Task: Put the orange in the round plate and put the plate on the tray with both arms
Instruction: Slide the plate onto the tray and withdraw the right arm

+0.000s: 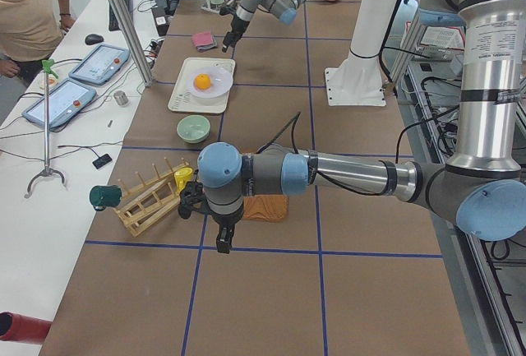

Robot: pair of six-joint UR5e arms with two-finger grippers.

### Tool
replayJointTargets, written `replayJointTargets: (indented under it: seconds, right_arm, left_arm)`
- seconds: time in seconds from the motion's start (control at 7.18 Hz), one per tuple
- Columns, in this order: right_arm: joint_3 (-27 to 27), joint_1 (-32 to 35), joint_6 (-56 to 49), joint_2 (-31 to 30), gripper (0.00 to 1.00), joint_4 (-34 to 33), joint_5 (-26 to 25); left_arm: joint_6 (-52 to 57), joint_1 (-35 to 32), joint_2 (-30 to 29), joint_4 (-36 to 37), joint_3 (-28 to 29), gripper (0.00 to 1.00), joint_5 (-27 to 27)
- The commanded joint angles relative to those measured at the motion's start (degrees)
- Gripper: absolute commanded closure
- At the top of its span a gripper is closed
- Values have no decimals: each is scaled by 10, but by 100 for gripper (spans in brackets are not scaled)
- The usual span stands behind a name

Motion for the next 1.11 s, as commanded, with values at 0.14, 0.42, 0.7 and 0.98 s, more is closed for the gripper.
replayJointTargets:
  seconds: [0.14,0.42,0.7,0.98]
  right_arm:
    - [47,210,-389,-135,0,-55,232]
    - [42,299,-650,-244,0,-55,252]
    - [35,372,-845,-334,0,-55,251]
    - [29,409,-940,-389,0,-58,251]
  left_arm:
    - [0,1,1,-48,5,0,3]
    - [1,1,1,-56,5,0,3]
    - [3,1,31,-55,1,0,4]
    - [6,1,44,-56,-1,0,3]
